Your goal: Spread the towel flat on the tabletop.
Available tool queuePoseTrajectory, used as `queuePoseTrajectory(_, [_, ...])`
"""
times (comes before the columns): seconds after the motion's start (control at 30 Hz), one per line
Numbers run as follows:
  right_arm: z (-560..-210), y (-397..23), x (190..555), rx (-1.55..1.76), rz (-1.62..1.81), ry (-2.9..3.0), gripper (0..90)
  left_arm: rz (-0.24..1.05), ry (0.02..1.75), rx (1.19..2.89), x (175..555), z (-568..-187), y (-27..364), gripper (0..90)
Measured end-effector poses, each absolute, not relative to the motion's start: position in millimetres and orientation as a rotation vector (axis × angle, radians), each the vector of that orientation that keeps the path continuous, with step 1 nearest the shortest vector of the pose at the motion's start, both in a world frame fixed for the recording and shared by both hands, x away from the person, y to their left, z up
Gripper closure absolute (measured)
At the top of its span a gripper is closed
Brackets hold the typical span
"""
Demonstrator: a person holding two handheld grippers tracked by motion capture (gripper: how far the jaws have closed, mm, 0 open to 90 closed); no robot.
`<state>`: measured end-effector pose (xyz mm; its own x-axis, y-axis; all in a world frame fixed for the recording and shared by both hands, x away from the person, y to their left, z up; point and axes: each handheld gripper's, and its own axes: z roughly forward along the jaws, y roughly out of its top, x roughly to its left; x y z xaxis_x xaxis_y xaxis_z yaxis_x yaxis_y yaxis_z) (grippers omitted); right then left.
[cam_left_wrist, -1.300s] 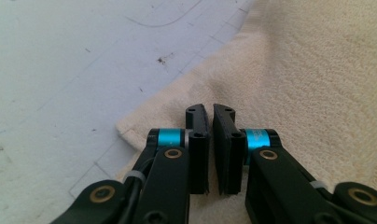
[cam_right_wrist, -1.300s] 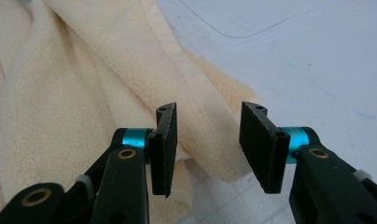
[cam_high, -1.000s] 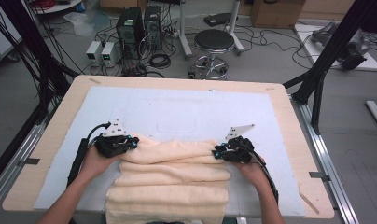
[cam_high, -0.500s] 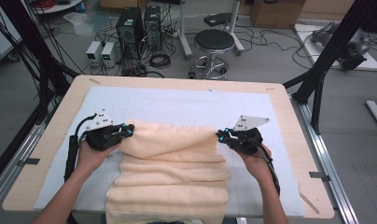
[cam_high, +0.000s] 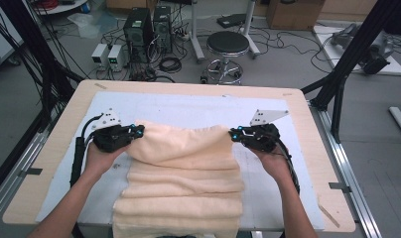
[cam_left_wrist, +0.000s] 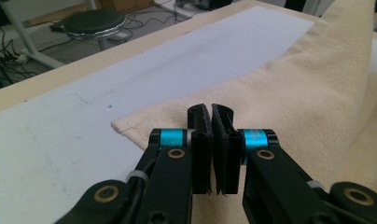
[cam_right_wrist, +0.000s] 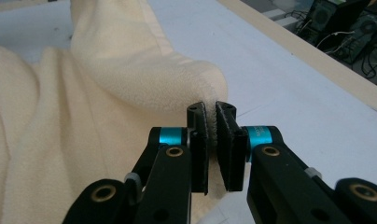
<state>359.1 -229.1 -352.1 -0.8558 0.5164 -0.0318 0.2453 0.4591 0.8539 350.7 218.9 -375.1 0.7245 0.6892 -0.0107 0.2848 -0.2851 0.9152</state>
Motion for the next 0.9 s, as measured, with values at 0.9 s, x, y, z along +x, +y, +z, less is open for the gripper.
queuePoseTrajectory(0.9, [-331.2,-224.0,479.5,0.845,1.223,2.329,70.7,0.597,0.900,1.853,468.1,-344.5,219.3,83.8])
